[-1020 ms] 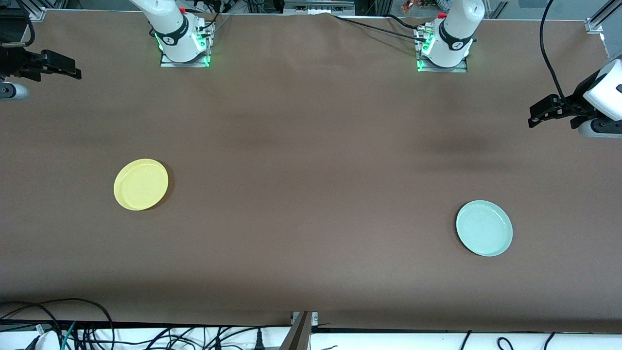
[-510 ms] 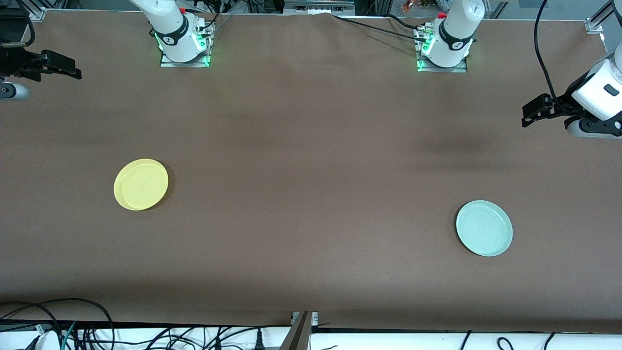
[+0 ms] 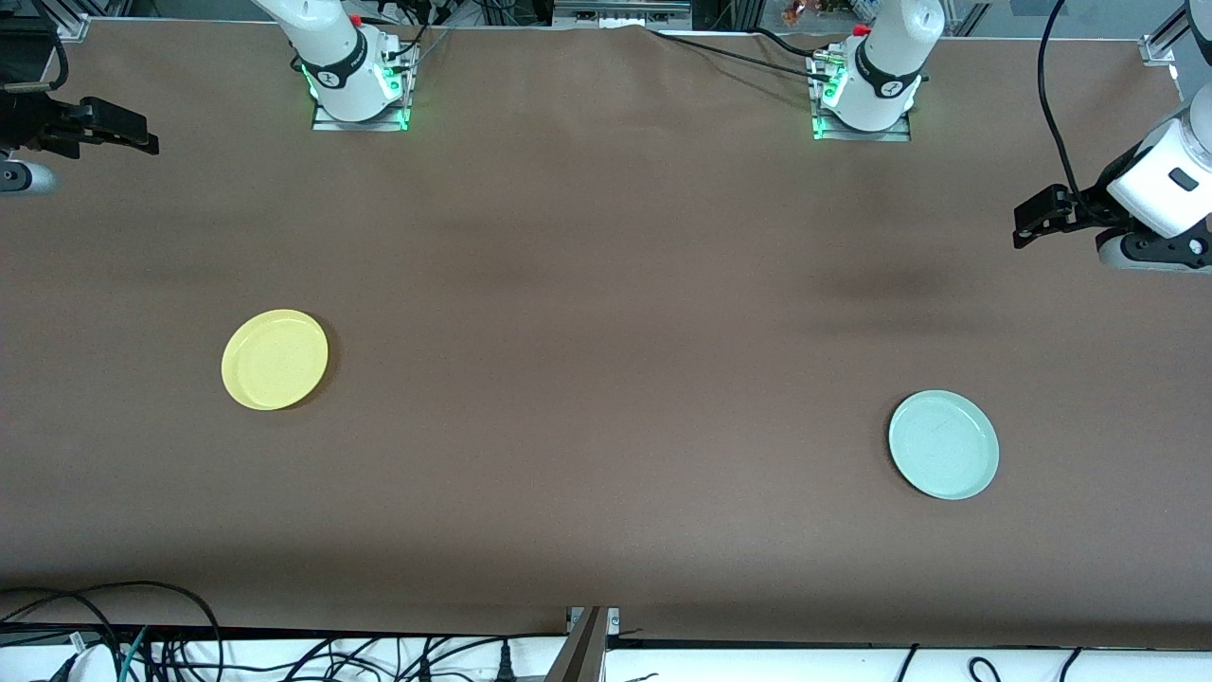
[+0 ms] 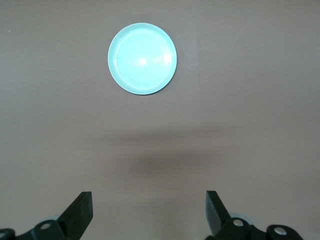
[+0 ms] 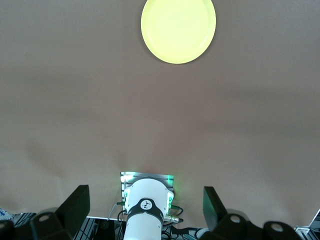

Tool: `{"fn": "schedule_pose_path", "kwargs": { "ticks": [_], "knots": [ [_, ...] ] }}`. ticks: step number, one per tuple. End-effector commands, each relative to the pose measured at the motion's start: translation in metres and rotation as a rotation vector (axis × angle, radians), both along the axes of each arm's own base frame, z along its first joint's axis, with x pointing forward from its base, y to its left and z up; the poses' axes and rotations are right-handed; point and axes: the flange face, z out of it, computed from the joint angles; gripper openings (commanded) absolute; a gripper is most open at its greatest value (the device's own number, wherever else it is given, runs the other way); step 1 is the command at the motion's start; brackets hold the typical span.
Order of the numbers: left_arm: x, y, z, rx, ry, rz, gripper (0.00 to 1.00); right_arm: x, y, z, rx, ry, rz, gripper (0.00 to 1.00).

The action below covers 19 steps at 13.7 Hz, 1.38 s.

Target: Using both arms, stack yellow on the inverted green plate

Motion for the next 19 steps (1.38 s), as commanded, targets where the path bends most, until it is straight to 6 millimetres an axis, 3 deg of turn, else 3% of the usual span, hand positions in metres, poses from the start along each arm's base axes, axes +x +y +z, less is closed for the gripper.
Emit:
{"fn": "schedule_pose_path", "kwargs": {
  "ticks": [1, 3, 5, 9, 13, 16, 18, 19],
  "knots": [
    [0.001, -0.001, 0.003, 0.038, 0.005, -0.002, 1.00, -0.002, 0.002, 0.006, 0.011, 0.002, -0.004, 1.00],
    [0.001, -0.002, 0.006, 0.055, -0.001, -0.012, 1.00, -0.002, 0.002, 0.007, 0.011, 0.000, -0.004, 1.00],
    [0.011, -0.019, 0.020, 0.084, -0.035, -0.042, 1.00, -0.002, 0.001, 0.007, 0.011, 0.000, -0.004, 1.00],
    [0.019, -0.038, 0.006, 0.098, 0.010, -0.072, 1.00, -0.002, 0.001, 0.007, 0.011, 0.000, -0.004, 1.00],
    [0.006, -0.040, 0.005, 0.086, 0.098, -0.073, 1.00, 0.009, 0.005, 0.011, -0.014, -0.101, -0.012, 1.00],
    [0.011, -0.043, -0.007, 0.095, 0.115, -0.070, 1.00, 0.021, 0.023, 0.012, -0.035, -0.182, -0.058, 1.00],
    [0.014, -0.042, 0.002, 0.040, 0.097, -0.060, 1.00, 0.027, 0.025, 0.010, -0.039, -0.215, -0.134, 1.00],
    [0.017, -0.044, -0.006, 0.005, 0.114, -0.053, 1.00, 0.029, 0.025, 0.008, -0.040, -0.226, -0.146, 1.00]
  ]
}}
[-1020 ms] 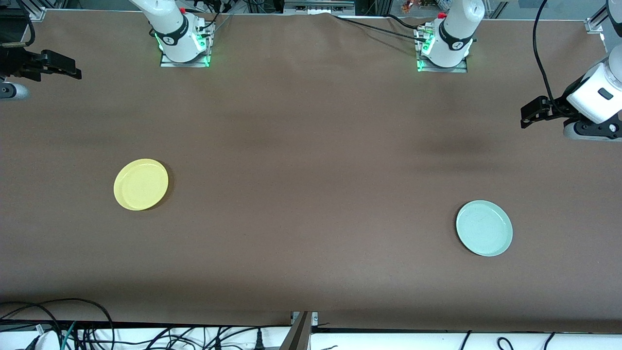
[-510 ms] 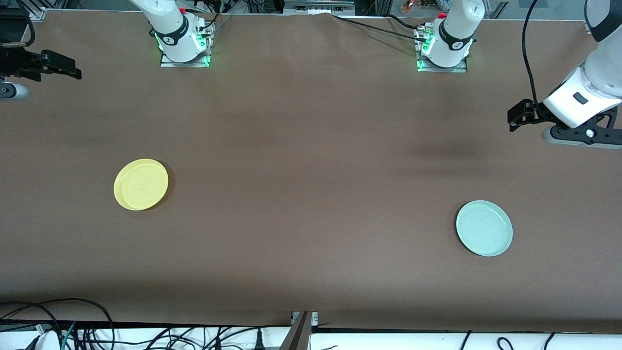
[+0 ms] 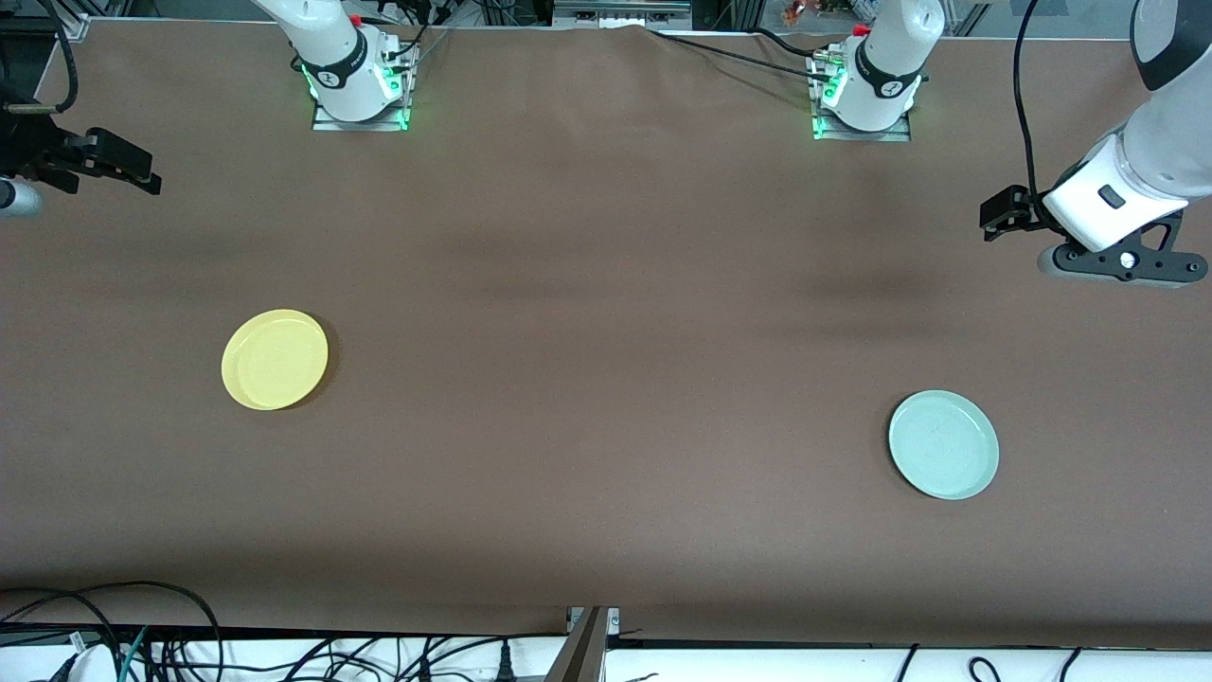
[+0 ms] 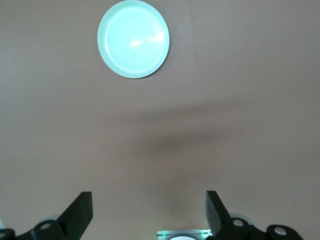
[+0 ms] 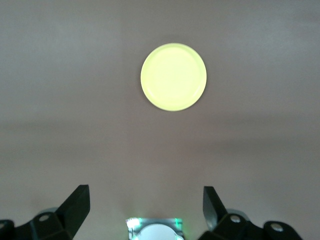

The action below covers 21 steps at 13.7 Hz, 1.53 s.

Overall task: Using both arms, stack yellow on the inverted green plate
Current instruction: 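Move the left gripper down to the rim of the green plate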

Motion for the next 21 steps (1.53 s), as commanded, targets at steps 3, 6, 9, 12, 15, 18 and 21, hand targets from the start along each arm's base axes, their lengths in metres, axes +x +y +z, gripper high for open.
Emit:
{"fn": "schedule_pose_path", "kwargs": {
  "ticks": [3, 6, 9, 12, 15, 18, 21],
  "knots": [
    [0.011, 0.008, -0.013, -0.028, 0.050, 0.052, 1.00, 0.006, 0.001, -0.010, 0.006, -0.051, -0.049, 1.00],
    [0.013, 0.034, -0.026, -0.067, 0.106, 0.101, 1.00, 0.009, 0.002, -0.012, -0.001, -0.083, -0.041, 1.00],
    [0.039, 0.037, -0.053, -0.034, 0.026, 0.093, 1.00, 0.007, 0.003, -0.011, -0.001, -0.067, -0.038, 1.00],
    [0.065, 0.056, -0.097, -0.010, -0.015, 0.118, 1.00, 0.006, 0.002, -0.009, 0.003, -0.065, -0.040, 1.00],
    [0.072, 0.078, -0.152, 0.019, -0.066, 0.115, 1.00, 0.004, -0.004, -0.011, 0.006, -0.045, -0.038, 1.00],
    [0.067, 0.117, -0.218, 0.010, -0.110, 0.046, 1.00, 0.004, 0.002, -0.011, 0.006, -0.045, -0.029, 1.00],
    [0.076, 0.144, -0.279, 0.020, -0.117, 0.081, 1.00, 0.002, 0.002, -0.010, 0.006, -0.031, -0.025, 1.00]
  ]
}}
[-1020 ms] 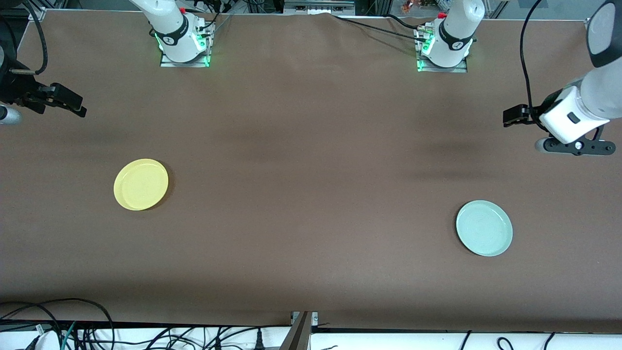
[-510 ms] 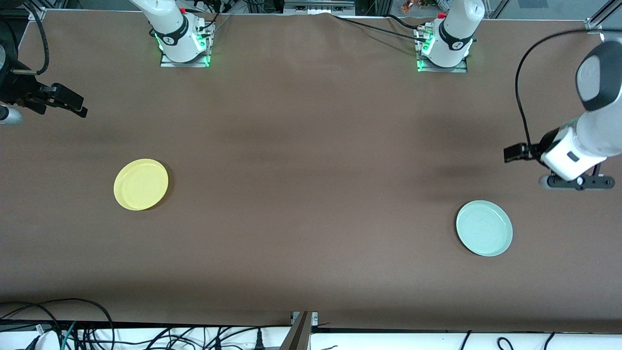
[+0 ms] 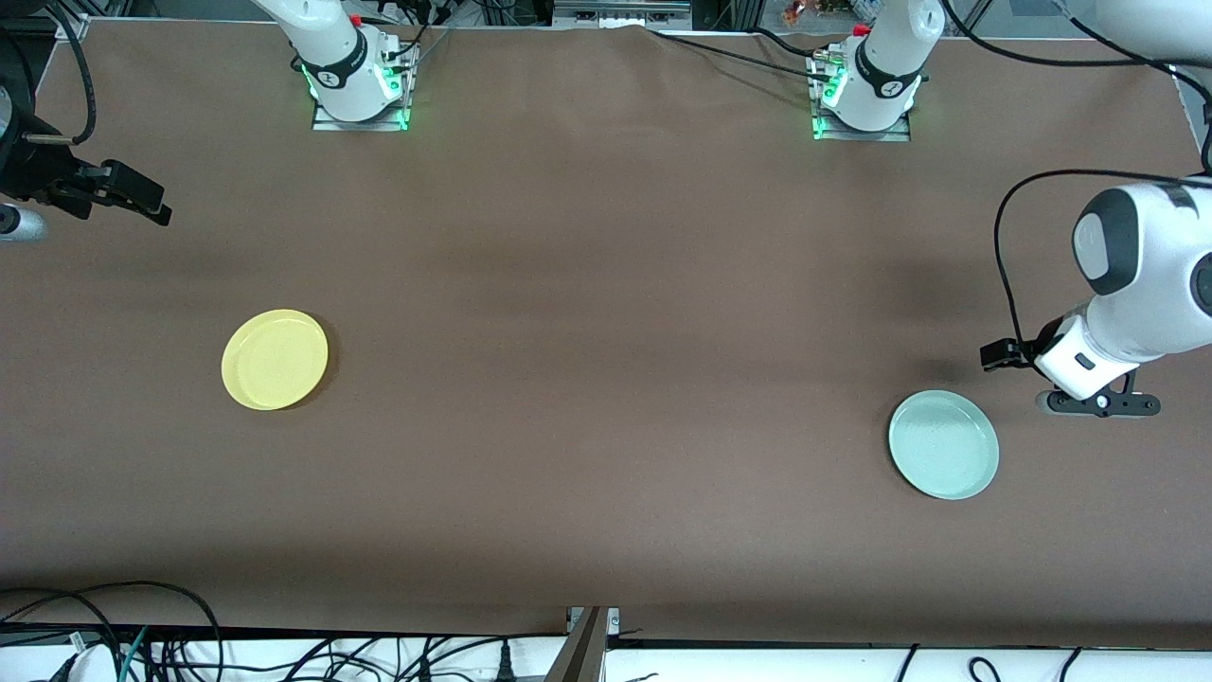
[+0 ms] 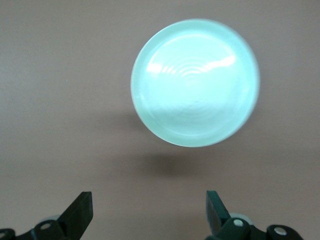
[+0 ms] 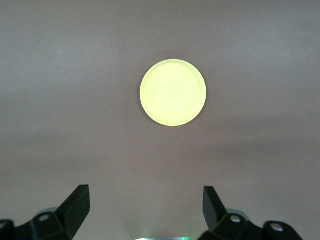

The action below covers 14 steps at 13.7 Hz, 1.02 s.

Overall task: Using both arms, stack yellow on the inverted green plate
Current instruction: 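Move the left gripper down to the rim of the green plate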

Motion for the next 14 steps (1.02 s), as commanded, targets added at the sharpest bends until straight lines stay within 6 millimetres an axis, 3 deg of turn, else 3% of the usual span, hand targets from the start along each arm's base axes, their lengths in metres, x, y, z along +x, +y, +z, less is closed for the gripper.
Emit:
{"fn": "schedule_pose_path", "kwargs": {
  "ticks": [1, 4, 8, 14],
  "knots": [
    [0.008, 0.014, -0.048, 0.013, -0.009, -0.012, 1.00, -0.005, 0.001, 0.005, 0.010, 0.002, 0.007, 1.00],
    [0.012, 0.031, -0.087, 0.025, -0.024, 0.002, 1.00, -0.004, -0.001, 0.004, 0.014, 0.001, 0.016, 1.00],
    [0.037, 0.031, -0.105, -0.030, -0.070, 0.069, 1.00, -0.004, -0.002, 0.004, 0.015, 0.001, 0.036, 1.00],
    [0.049, 0.034, -0.125, -0.019, -0.064, 0.024, 0.97, -0.002, 0.001, 0.003, 0.013, -0.006, 0.040, 1.00]
  ]
}}
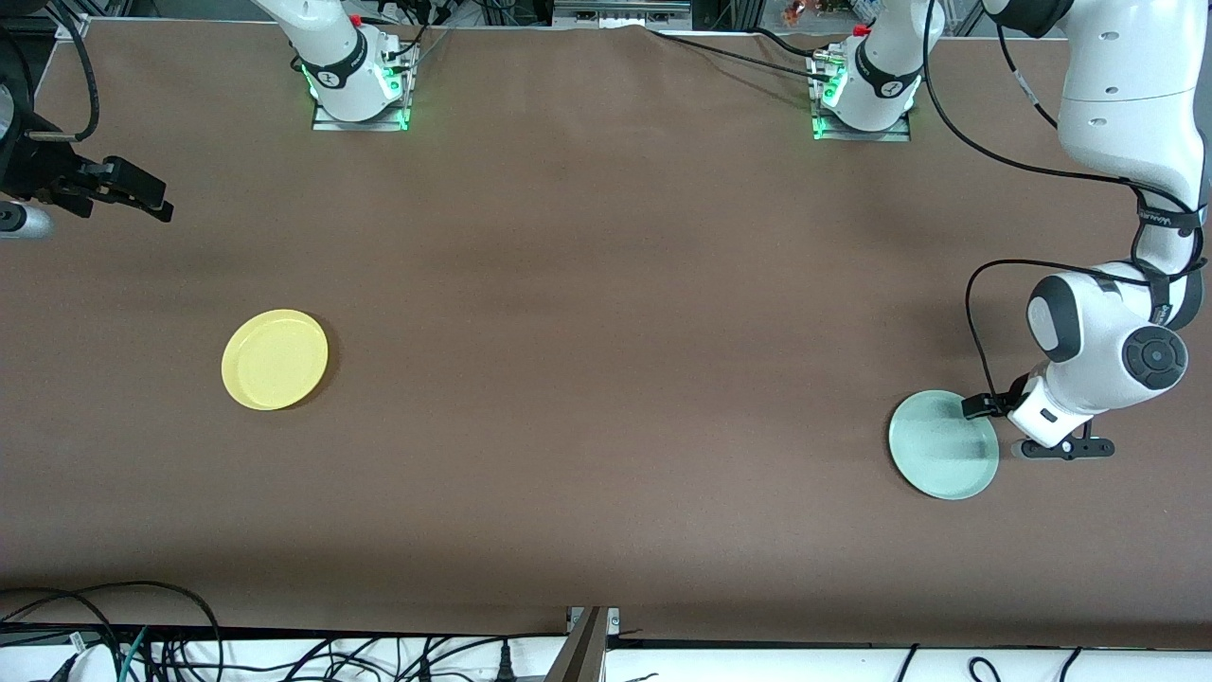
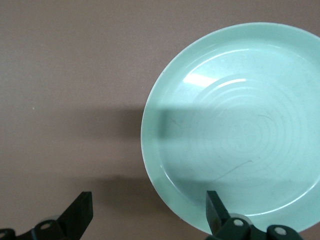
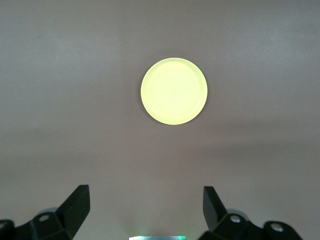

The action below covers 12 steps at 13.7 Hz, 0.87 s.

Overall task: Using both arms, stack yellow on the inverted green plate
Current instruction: 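Close the left gripper on the green plate's rim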

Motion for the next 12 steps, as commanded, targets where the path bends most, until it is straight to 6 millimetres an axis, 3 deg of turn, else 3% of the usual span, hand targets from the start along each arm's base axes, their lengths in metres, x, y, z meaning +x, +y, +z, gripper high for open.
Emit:
{"fn": "schedule_pose_path", "kwargs": {
  "ticks": [1, 2, 4, 12],
  "knots": [
    [0.0162, 0.0068, -0.0077, -0.006, -0.013, -0.027, 0.87, -0.0019, 0.0003, 0.0034, 0.010, -0.009, 0.013, 1.00],
    [0.0169, 0.0068, -0.0091, -0.005, -0.011, -0.029, 0.70, -0.0019, 0.0004, 0.0034, 0.011, -0.009, 0.013, 1.00],
    [0.0166, 0.0077, -0.0115, -0.003, -0.008, -0.029, 0.53, -0.0021, 0.0003, 0.0033, 0.010, -0.007, 0.011, 1.00],
    [0.0153, 0.0099, -0.0167, -0.006, 0.001, -0.062, 0.40, -0.0032, 0.0005, 0.0036, 0.012, -0.003, 0.013, 1.00]
  ]
}}
